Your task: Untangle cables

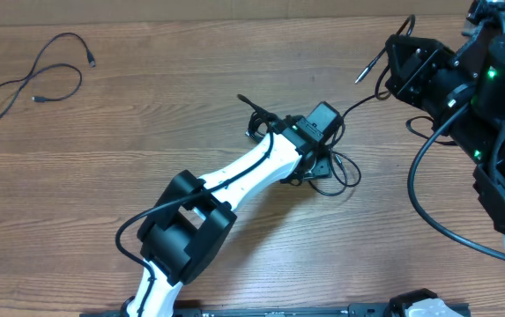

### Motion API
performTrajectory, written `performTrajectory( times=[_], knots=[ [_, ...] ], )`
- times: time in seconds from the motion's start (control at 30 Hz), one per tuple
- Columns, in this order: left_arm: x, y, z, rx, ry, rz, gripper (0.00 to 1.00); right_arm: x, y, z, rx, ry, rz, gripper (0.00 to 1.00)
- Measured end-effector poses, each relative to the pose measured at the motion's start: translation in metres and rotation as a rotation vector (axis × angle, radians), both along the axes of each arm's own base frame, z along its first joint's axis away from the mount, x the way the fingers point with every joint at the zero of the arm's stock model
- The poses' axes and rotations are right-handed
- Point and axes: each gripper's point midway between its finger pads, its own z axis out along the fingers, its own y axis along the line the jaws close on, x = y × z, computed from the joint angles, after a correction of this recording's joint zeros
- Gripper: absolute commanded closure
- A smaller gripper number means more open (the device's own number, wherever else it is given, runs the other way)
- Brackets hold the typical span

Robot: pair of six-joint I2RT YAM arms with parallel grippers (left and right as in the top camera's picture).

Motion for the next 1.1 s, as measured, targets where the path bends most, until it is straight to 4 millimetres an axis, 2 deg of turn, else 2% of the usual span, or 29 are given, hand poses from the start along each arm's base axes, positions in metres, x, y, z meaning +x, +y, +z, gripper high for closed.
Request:
performTrajectory(
  times=[0.27, 0.57, 1.1],
  knots=[
    [-0.004, 0.003, -0.025, 0.038, 0.039, 0.011, 0.46, -0.001, 0.001, -0.001, 0.001, 0.004, 0.006, 0.96],
    [0.002, 0.008, -0.028, 0.071, 0.01, 0.041, 0.55, -0.001, 0.001, -0.002, 0.0, 0.009, 0.006, 0.96],
    [0.018, 0.005, -0.026, 0.067, -0.064, 0.064, 0.51, -0.003, 0.0, -0.006, -0.005, 0.028, 0.006, 0.96]
  ],
)
